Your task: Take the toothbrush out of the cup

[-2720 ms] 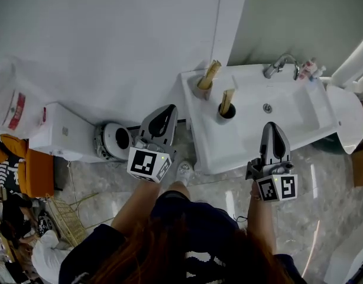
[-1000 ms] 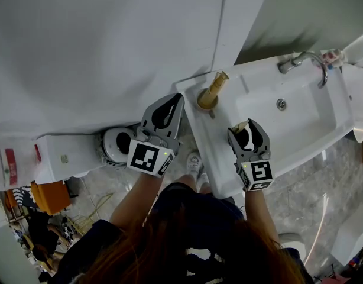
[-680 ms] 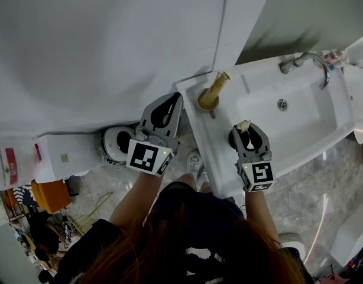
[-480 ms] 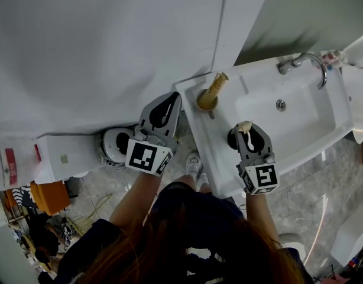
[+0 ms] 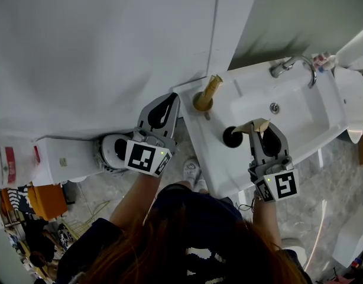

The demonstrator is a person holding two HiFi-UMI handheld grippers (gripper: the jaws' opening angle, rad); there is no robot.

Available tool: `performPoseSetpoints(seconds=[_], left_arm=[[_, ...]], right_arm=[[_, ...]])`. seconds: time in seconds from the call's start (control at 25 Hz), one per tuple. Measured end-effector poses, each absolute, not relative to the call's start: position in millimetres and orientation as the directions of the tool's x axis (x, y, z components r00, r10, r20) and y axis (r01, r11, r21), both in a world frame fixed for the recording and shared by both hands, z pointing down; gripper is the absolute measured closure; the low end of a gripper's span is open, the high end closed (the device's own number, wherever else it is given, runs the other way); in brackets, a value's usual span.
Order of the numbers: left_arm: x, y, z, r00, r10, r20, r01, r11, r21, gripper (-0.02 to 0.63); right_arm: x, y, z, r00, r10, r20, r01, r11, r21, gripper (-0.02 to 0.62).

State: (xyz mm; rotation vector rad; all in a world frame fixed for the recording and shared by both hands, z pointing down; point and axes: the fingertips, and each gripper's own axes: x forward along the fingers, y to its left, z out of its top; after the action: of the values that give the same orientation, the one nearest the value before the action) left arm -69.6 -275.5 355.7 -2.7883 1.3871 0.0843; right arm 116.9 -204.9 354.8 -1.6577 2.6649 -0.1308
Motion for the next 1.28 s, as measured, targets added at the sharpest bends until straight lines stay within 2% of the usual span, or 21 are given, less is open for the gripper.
performPoseSetpoints(seconds=[0.16,0.4,1.0,1.28], left_arm=[[-69.9,-266.7,346.3,0.598,-0.798,-0.078,-0.801,-0.599,-0.010,0.584],[-67.2,-245.1,328.5,0.588,-0.801,-0.113,-0.807,-0.590,-0.020,0.584],[-70.8,-208.9,331.3,0.527,-0.845,-0.091,-0.850,-0.526,-0.040,0.584],[-58.2,-198.5,328.6,0.552,-0.829,-0.092,-0.834,-0.550,-0.041,0.586]], right_arm=[[137.1,-194.3,320.1,-0.417,-0.908,-0.041,-0.907,0.418,-0.047,0.497],[171.0,-171.7,303.9,-0.359,-0.929,-0.095,-0.930,0.365,-0.054,0.499],[199.0,-133.3,326.0,-0.360,-0.929,-0.086,-0.923,0.368,-0.111,0.502],[213.8,-118.4,335.0,-0.335,-0.938,-0.094,-0.925,0.346,-0.155,0.503]])
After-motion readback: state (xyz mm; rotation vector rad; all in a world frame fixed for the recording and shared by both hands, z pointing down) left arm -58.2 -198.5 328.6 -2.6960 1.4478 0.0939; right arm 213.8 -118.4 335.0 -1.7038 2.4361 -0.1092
